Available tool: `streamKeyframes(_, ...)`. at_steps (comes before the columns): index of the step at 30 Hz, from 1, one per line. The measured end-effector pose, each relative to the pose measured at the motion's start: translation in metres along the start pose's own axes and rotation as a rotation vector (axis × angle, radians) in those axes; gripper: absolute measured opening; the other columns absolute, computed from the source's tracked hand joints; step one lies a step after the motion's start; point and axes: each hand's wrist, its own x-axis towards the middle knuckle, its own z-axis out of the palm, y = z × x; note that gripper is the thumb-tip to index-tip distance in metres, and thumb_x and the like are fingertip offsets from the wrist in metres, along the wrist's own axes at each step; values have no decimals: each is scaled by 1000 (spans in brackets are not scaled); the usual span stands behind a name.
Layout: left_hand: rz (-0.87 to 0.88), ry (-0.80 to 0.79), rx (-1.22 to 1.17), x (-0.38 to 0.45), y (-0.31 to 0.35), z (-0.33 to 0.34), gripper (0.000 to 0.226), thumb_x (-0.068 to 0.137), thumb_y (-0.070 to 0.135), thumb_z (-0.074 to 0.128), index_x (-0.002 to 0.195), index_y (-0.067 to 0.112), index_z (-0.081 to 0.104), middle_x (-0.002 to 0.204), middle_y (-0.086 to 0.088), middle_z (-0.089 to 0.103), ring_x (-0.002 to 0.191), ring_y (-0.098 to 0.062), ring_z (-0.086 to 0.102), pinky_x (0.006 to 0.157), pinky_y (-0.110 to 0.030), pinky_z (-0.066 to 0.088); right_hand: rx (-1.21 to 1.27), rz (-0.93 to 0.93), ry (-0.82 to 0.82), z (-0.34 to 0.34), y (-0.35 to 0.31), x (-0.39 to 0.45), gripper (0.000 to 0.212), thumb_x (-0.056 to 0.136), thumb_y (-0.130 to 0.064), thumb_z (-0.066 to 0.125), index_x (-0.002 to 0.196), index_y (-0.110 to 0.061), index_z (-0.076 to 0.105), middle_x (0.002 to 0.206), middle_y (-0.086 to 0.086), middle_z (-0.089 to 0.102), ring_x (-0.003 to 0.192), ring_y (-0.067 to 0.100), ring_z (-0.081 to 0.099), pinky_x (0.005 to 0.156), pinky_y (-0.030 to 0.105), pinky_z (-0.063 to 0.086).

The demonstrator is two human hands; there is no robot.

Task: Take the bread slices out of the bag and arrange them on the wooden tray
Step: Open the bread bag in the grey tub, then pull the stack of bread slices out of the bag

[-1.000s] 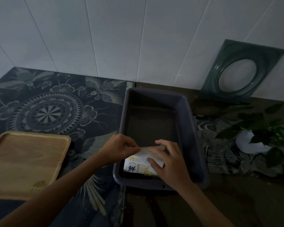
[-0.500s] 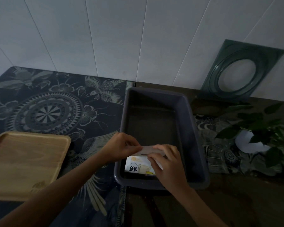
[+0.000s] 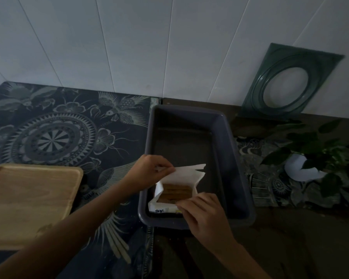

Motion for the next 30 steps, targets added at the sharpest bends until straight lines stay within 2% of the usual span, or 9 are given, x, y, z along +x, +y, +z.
streamKeyframes(4, 44, 29, 2, -1, -2, -1, 14, 90, 27, 70, 98, 18, 78, 91, 10, 74, 83, -2, 70, 77, -17, 57, 14, -17, -43, -5, -4, -7, 8, 93, -22, 71, 98, -21, 78, 93, -9, 75, 89, 12, 65, 81, 32, 48)
streamKeyframes(11, 61, 64, 19, -2, -11, -7, 14, 91, 24, 69, 99, 17, 78, 92, 5, 76, 83, -6, 71, 78, -31, 60, 7, -55, -163, -4, -6, -27, 15, 93, -32, 62, 100, -27, 75, 97, -12, 76, 92, 5, 64, 87, 25, 44)
streamKeyframes(16, 81, 92, 3, -4, -12, -5, 14, 90, 26, 70, 97, 19, 79, 90, 7, 76, 80, -4, 70, 74, -25, 58, 20, -50, -184, -5, -7, -30, 12, 92, -32, 65, 101, -28, 72, 98, -12, 75, 94, 6, 63, 90, 24, 39)
streamKeyframes(19, 104, 47, 2, -5, -9, -4, 24, 91, 37, 64, 99, 20, 79, 91, 9, 75, 80, -2, 69, 74, -24, 59, 47, -11, -186, -8, -9, -24, 10, 94, -33, 64, 99, -29, 72, 96, -14, 74, 93, 4, 62, 92, 25, 39)
streamKeyframes(21, 134, 21, 13, -6, -6, -4, 30, 91, 43, 60, 99, 20, 78, 91, 10, 75, 81, -1, 69, 74, -25, 59, 80, 12, -176, -12, -10, -19, 12, 97, -33, 62, 99, -28, 73, 94, -14, 74, 93, 3, 62, 93, 26, 39)
streamKeyframes(25, 186, -1, 17, -7, -2, -5, 23, 92, 37, 63, 98, 21, 78, 91, 10, 74, 81, -1, 68, 73, -24, 58, 114, 57, -166, -22, -12, 0, 22, 100, -25, 52, 111, -21, 71, 97, -9, 74, 93, 5, 63, 90, 30, 45)
streamKeyframes(30, 227, 12, 12, -8, 2, -3, 16, 91, 24, 69, 97, 15, 80, 90, 3, 76, 79, -8, 69, 71, -30, 59, 81, 59, -279, -38, -7, 41, 28, 98, -16, 53, 120, -21, 69, 117, -6, 69, 112, 9, 61, 96, 29, 52)
